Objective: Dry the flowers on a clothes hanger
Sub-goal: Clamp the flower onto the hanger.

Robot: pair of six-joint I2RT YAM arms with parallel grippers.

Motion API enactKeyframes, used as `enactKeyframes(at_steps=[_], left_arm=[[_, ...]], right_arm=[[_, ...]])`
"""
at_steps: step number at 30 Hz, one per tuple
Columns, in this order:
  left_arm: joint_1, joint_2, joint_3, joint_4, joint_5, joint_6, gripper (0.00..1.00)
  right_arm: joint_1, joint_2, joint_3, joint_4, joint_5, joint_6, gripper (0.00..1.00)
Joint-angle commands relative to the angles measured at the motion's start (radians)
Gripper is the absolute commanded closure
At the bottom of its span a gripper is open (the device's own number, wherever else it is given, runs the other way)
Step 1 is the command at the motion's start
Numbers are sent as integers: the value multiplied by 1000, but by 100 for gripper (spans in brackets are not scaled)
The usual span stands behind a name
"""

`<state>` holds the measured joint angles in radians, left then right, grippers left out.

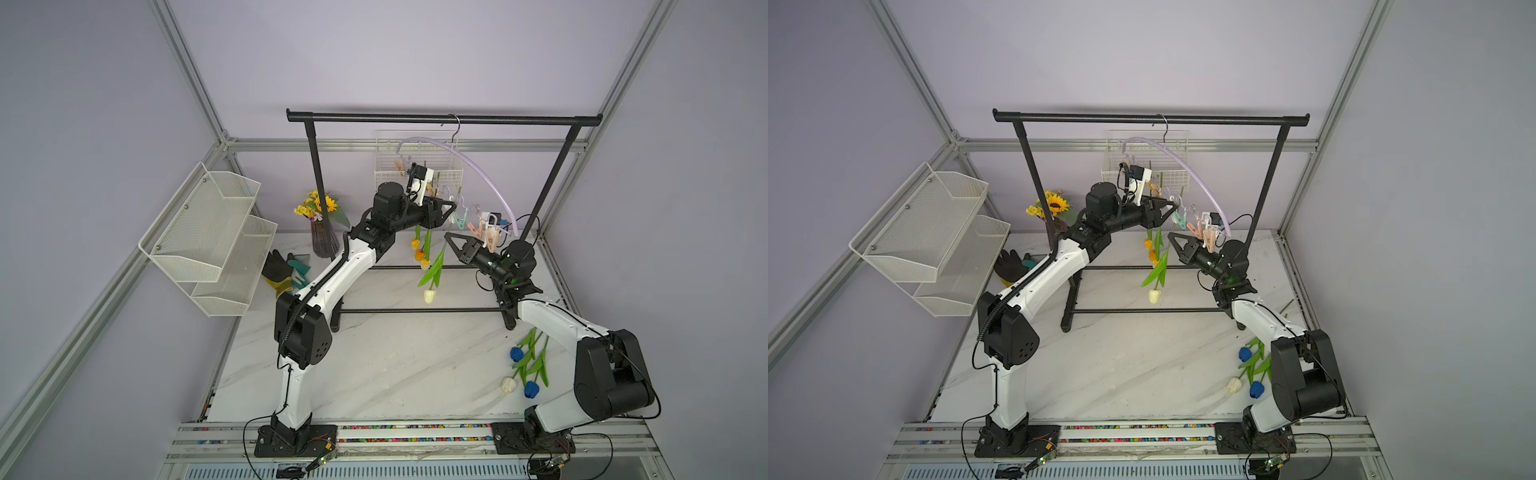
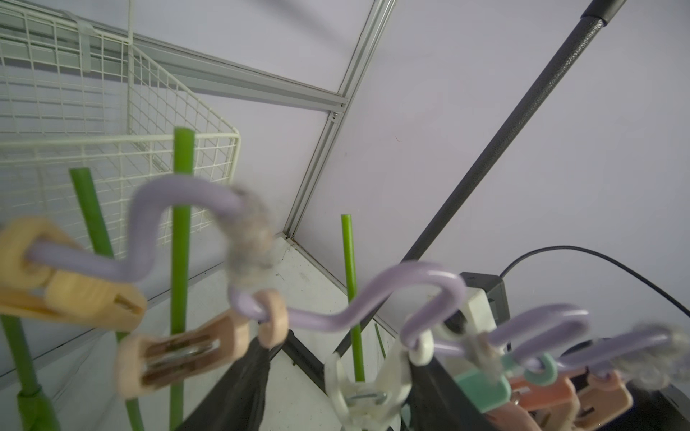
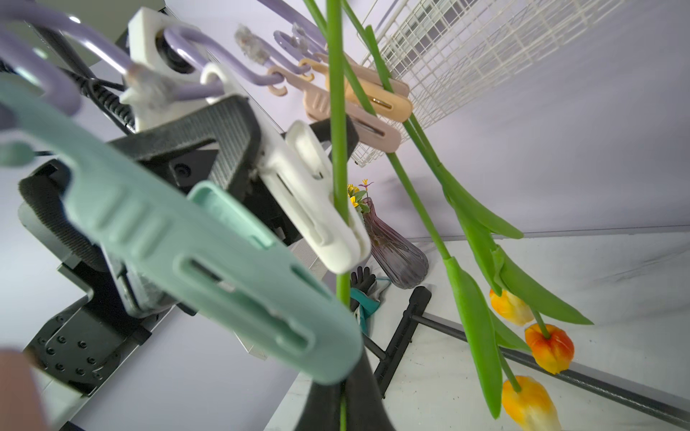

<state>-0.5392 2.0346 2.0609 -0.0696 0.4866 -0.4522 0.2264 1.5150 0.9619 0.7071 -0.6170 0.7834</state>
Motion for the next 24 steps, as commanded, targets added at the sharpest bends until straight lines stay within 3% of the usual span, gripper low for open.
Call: enactKeyframes(at_steps=[1, 11, 24], left_arm=[[12, -87, -8, 30, 14, 15, 35], [32, -140, -77, 39, 21, 21, 33], [59, -199, -166, -3, 26, 61, 26]], right_arm=[[6, 0, 18, -29, 19, -36, 98], [4, -28, -18, -119, 45, -117, 66], [-4, -90, -106, -263, 126, -197, 57]])
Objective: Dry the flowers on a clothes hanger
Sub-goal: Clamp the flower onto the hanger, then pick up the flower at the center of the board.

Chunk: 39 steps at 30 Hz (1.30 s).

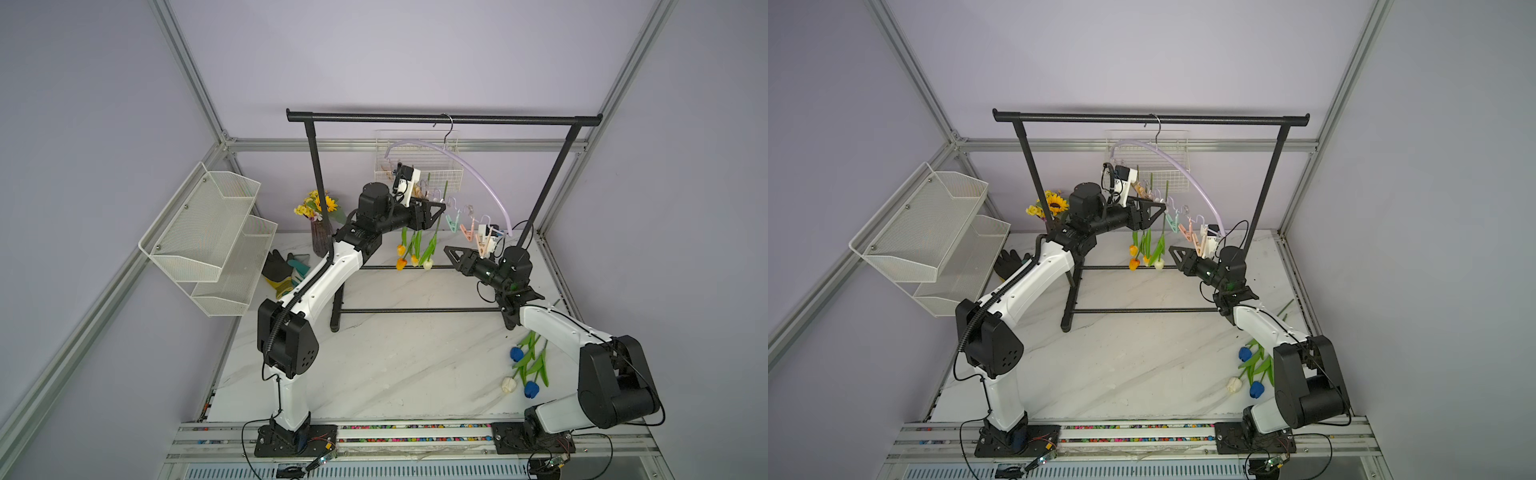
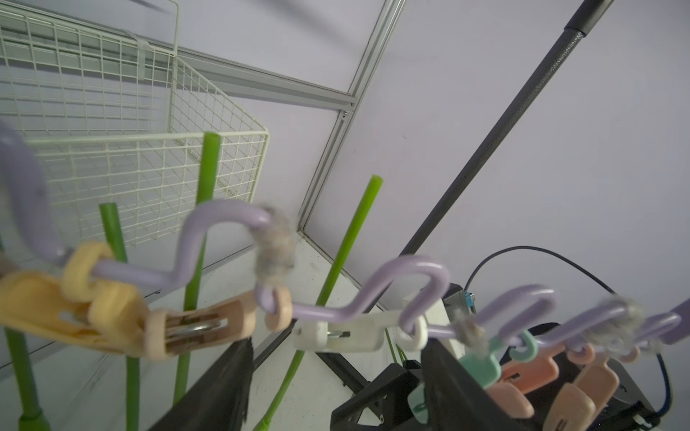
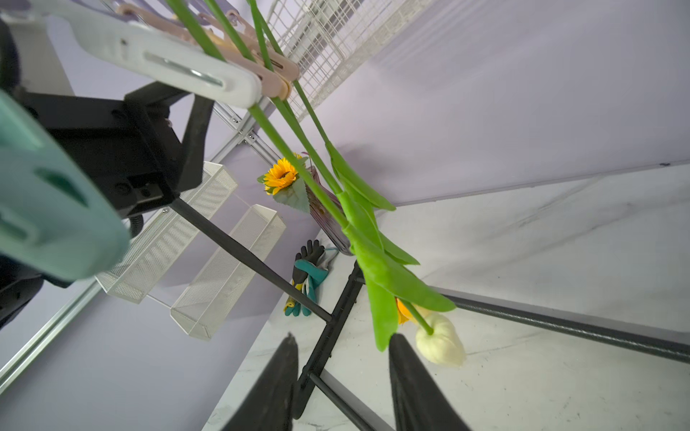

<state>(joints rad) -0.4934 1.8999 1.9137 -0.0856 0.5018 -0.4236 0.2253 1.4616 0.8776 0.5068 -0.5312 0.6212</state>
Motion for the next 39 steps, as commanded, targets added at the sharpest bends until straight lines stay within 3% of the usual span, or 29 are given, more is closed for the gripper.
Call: enactKeyframes(at_steps=[1, 9, 18, 24, 28, 39], left_arm=[[16, -71, -32, 12, 10, 35, 26], [38, -131, -153, -35, 26, 99, 19], [70, -208, -354, -34, -23, 134, 15], [70, -243, -459, -33, -56, 128, 15], [70, -260, -522, -16, -70, 118, 15], [70, -316, -645, 2, -140, 95, 15]], right_arm=[[-6, -43, -28, -79, 55, -38, 56], [-65, -84, -66, -298, 208, -39, 55], [-203, -148, -84, -577, 395, 35, 54], [-243, -239, -127, -715, 677, 73, 54], [-283, -280, -156, -756, 803, 91, 54], [-403, -95, -111, -793, 929, 140, 53]])
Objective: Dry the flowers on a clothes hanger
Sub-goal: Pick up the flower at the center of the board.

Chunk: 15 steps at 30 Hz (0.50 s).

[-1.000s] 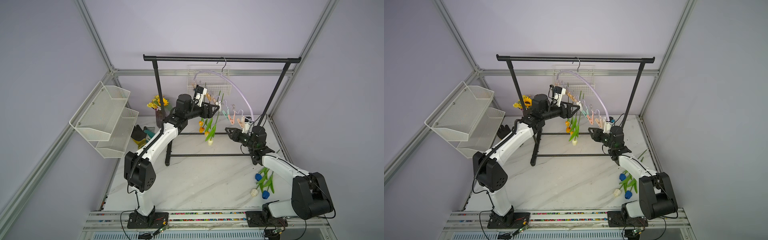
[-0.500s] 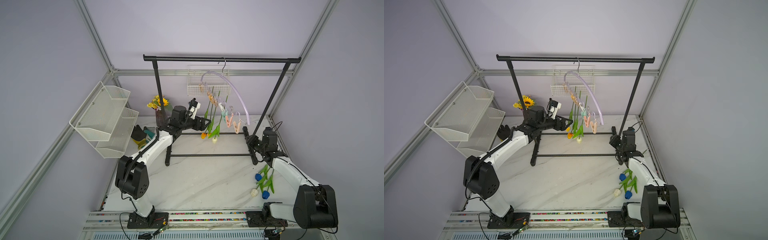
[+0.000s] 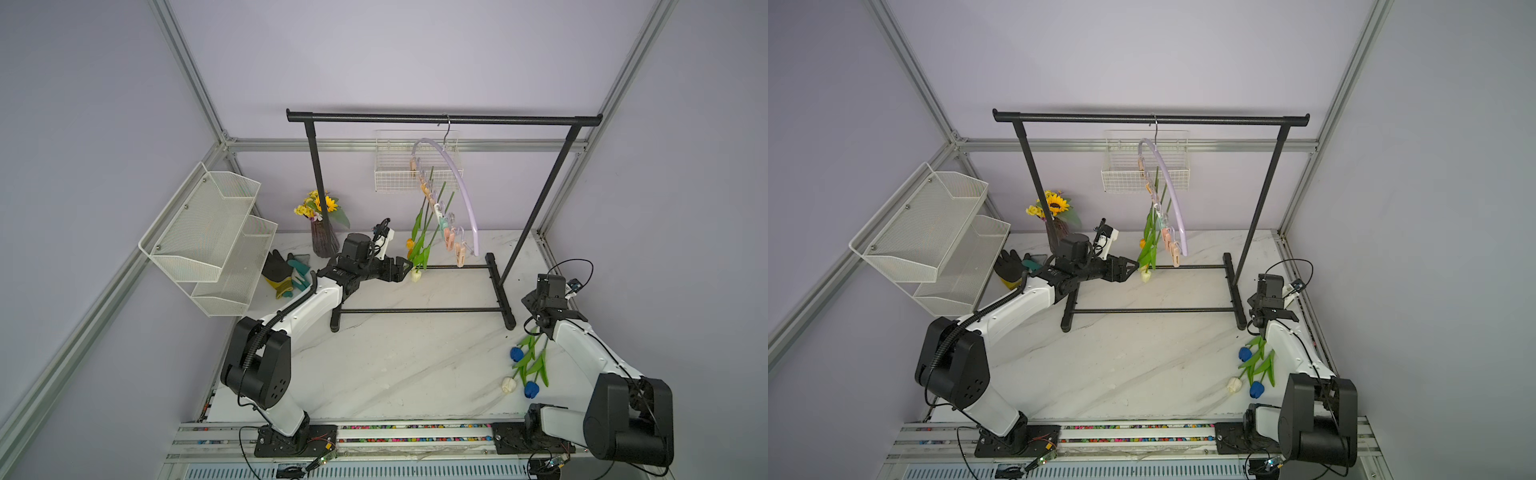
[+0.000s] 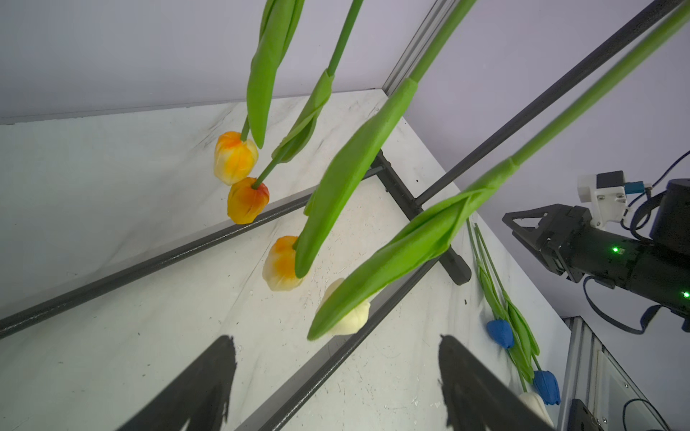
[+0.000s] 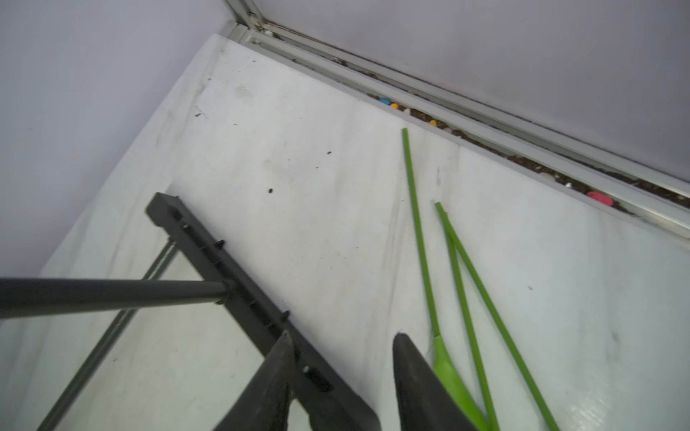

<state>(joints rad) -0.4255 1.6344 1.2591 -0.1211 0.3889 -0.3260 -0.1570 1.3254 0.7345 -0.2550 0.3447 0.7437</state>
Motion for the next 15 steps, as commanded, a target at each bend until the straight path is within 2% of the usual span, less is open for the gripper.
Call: enactKeyframes(at_steps=[1, 7, 11, 15], left_arm=[[2, -53, 9, 34, -27, -3, 15], [2, -55, 3, 37, -18, -5, 15], [1, -43, 13, 35, -7, 0, 15], [2, -33, 24, 31, 1, -1, 15]], right_arm=[[-32, 90, 46, -40, 49, 25, 53], [-89, 237, 103, -38, -5, 25, 59], [-118, 329, 155, -38, -45, -6, 75], [-137, 374, 181, -38, -73, -21, 77]])
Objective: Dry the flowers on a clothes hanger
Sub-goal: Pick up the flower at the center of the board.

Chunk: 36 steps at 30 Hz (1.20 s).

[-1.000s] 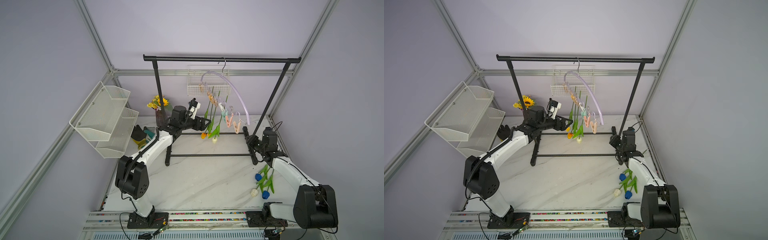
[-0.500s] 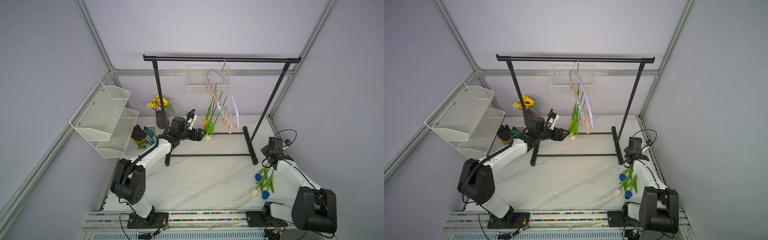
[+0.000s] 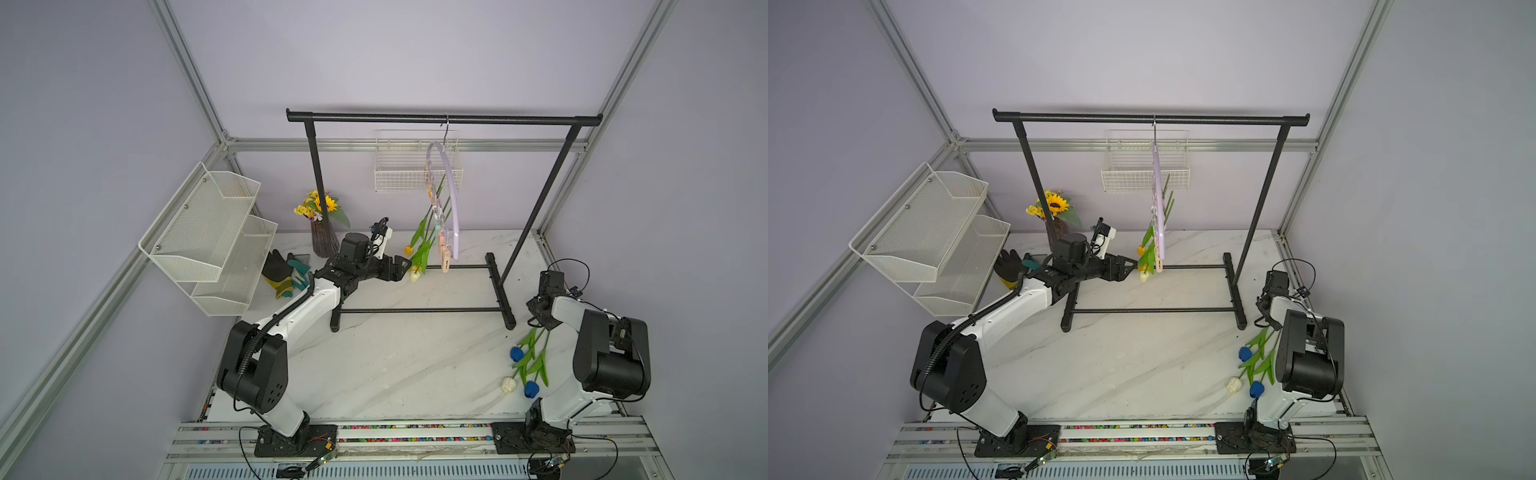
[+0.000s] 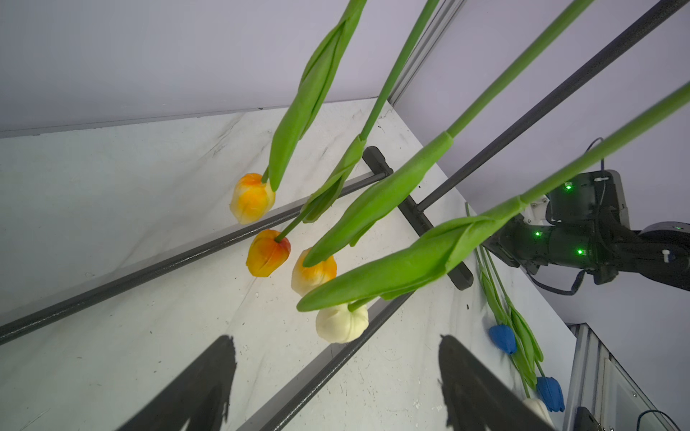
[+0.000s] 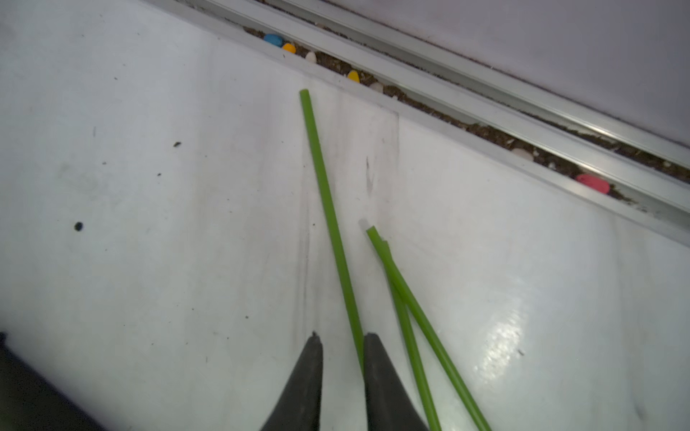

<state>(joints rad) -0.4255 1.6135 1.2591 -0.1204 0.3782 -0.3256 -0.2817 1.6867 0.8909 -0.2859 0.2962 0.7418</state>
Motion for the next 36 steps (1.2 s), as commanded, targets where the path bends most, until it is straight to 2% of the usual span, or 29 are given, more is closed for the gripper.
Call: enactKeyframes(at_steps=[1, 9, 14, 19, 21, 23, 24, 36], left_arm=[[2, -9, 28, 29, 14, -3, 15], [1, 2, 35, 28, 25, -12, 15], [2, 2, 38, 26, 28, -14, 14], [1, 2, 39, 24, 29, -14, 14], [2, 2, 38, 22, 27, -13, 14], [2, 1, 38, 23, 25, -12, 14], [3, 0, 38, 23, 25, -12, 14], [1, -14, 37, 23, 21, -12, 14]], right_arm=[[-15, 20, 29, -7, -22, -23, 77], [-36, 70, 48, -1, -53, -26, 77], [-37, 88, 49, 1, -68, -25, 83], [-36, 97, 42, -1, -91, -28, 84], [-37, 98, 37, 0, -107, -37, 87], [-37, 99, 37, 6, -124, -50, 98], [-37, 98, 33, 17, -138, -64, 100], [-32, -35, 53, 68, -199, -152, 100]])
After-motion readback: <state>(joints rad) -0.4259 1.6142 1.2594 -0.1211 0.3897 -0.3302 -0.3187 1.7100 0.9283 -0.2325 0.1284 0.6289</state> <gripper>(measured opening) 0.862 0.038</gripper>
